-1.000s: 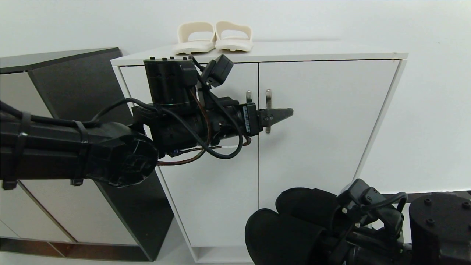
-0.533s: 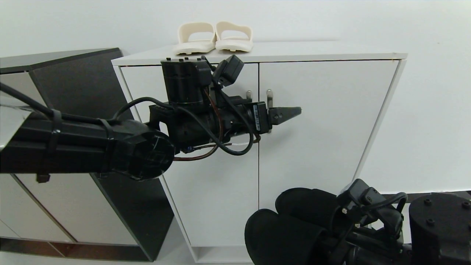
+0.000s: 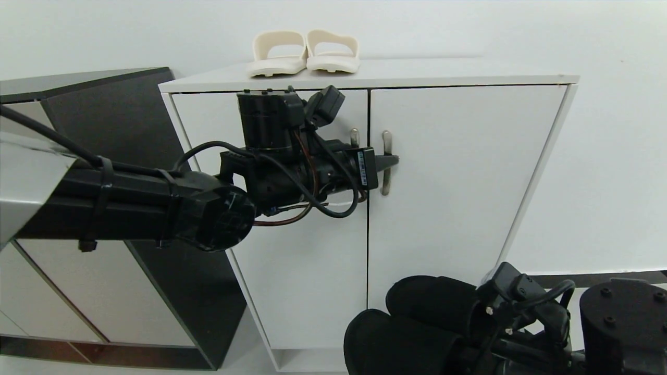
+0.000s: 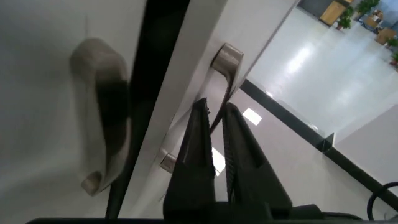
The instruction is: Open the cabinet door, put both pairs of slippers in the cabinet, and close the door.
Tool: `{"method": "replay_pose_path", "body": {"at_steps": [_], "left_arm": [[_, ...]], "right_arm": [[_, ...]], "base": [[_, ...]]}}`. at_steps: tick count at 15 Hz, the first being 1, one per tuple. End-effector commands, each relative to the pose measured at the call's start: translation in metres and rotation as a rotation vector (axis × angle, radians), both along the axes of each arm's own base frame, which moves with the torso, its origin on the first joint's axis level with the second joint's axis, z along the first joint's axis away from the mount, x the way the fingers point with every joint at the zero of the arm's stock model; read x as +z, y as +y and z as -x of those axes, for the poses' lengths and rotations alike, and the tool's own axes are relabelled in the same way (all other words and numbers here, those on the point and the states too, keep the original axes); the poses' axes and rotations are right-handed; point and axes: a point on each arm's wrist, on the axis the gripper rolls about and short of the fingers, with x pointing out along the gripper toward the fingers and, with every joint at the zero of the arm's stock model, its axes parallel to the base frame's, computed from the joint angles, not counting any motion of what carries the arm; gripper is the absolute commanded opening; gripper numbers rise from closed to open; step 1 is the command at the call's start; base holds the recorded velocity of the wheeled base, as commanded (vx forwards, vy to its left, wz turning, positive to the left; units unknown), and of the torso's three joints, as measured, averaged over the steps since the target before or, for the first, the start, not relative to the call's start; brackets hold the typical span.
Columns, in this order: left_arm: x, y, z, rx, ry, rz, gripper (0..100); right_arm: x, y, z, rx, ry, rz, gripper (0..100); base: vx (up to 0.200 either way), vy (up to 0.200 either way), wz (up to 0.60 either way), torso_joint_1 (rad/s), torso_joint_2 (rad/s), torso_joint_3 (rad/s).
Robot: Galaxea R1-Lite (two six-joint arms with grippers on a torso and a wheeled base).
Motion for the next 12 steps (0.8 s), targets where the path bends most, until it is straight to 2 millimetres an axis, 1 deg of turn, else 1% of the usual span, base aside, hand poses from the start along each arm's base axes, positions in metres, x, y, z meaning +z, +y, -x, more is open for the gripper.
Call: {"method": "replay_pose_path", "body": {"at_steps": [1, 2, 3, 5, 6, 8, 11, 12], "left_arm": [[0.005, 0.001, 0.005, -0.009, -0.008, 0.009, 0], [0.007, 0.002, 0.013, -0.016, -0.008, 0.009, 0], [0.009, 0.004, 0.027, -0.036, -0.006, 0.008, 0], [0.011, 0.007, 0.049, -0.07, -0.003, 0.004, 0], [0.012, 0.009, 0.055, -0.076, -0.004, 0.005, 0], [0.016, 0.019, 0.071, -0.081, -0.007, 0.007, 0], [0.016, 0.032, 0.086, -0.082, -0.008, 0.003, 0], [0.016, 0.043, 0.099, -0.081, -0.025, 0.016, 0]], "right_arm": [[0.0, -0.001, 0.001, 0.002, 0.0, -0.001, 0], [-0.001, -0.001, 0.001, 0.004, 0.003, 0.003, 0], [-0.002, -0.004, 0.003, 0.022, 0.012, 0.002, 0], [-0.002, -0.009, 0.009, 0.093, 0.03, -0.017, 0], [-0.002, -0.011, 0.011, 0.112, 0.035, -0.023, 0], [-0.001, -0.017, 0.017, 0.171, 0.03, -0.028, 0], [-0.002, -0.018, 0.018, 0.182, 0.022, -0.018, 0], [-0.003, -0.018, 0.018, 0.183, 0.023, -0.015, 0]], "base": [[0.0, 0.0, 0.0, 0.0, 0.0, 0.0], [0.0, 0.0, 0.0, 0.0, 0.0, 0.0], [0.0, 0.0, 0.0, 0.0, 0.0, 0.0], [0.0, 0.0, 0.0, 0.0, 0.0, 0.0], [0.0, 0.0, 0.0, 0.0, 0.0, 0.0], [0.0, 0.0, 0.0, 0.0, 0.0, 0.0], [0.0, 0.0, 0.0, 0.0, 0.0, 0.0], [0.0, 0.0, 0.0, 0.0, 0.0, 0.0]]}}
